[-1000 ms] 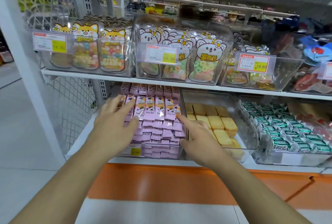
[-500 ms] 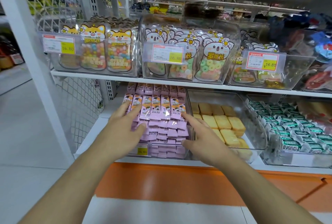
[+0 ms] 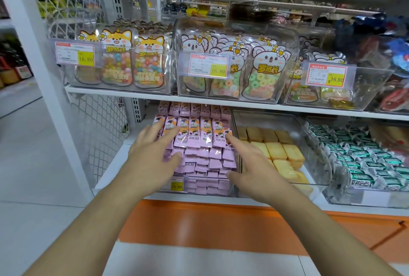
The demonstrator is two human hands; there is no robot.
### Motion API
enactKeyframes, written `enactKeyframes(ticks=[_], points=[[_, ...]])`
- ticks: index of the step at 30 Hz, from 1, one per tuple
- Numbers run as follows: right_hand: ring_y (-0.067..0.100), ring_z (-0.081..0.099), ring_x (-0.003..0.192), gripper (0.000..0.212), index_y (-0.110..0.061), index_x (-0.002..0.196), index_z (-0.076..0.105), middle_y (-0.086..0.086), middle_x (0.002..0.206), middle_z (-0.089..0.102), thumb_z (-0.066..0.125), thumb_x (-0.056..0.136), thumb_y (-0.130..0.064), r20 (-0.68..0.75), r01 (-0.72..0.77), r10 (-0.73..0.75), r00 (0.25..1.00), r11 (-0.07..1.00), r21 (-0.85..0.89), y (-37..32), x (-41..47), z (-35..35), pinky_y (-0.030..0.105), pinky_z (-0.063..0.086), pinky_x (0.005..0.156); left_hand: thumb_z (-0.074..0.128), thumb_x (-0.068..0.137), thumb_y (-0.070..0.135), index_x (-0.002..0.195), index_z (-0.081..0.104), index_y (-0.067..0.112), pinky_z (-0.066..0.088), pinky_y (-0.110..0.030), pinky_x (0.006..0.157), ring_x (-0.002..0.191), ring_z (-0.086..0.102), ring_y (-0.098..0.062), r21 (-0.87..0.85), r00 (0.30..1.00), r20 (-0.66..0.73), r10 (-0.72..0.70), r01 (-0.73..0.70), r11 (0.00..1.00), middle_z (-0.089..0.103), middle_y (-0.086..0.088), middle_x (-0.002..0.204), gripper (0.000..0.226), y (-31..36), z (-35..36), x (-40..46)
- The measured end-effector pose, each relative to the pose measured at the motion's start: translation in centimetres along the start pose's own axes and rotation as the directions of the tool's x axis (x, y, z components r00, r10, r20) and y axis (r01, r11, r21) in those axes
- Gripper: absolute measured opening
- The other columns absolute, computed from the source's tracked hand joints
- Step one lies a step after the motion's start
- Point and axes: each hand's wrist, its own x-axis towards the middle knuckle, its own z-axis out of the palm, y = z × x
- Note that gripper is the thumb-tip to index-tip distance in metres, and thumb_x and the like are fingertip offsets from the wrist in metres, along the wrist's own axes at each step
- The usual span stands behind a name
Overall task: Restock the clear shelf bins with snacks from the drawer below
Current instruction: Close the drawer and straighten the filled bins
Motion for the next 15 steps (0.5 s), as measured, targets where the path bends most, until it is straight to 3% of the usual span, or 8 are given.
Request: enactKeyframes(ticks=[7,15], points=[[0.006,0.004,0.157,0.092,-0.063,0.157,0.013,-0.013,0.172,0.011,0.066,0.094,-0.022,0.015,0.044,-0.044,0.999,0.999,0.025,-0.4,0.5,0.1,0.035,0.017,0.127,0.055,0.101,0.046,0.159,0.027,0.048,0.008,-0.045,0.128,0.158,-0.003,-0.014,0.079,1.000,0.011,0.008,-0.009,0.997,0.006,0.011,0.173,0.065,0.6,0.0,-0.1],[0.009,-0.007,0.159,0.103,-0.061,0.158,0.004,-0.023,0.171,0.003,0.069,0.086,-0.023,0.053,0.070,-0.066,0.996,0.994,-0.079,-0.4,1.2,0.3,0.049,0.013,0.129,0.057,0.101,0.044,0.160,0.027,0.045,0.011,-0.045,0.128,0.159,0.002,-0.018,0.085,1.000,0.011,0.027,-0.028,0.996,0.019,0.011,0.170,0.066,0.4,0.1,0.0]])
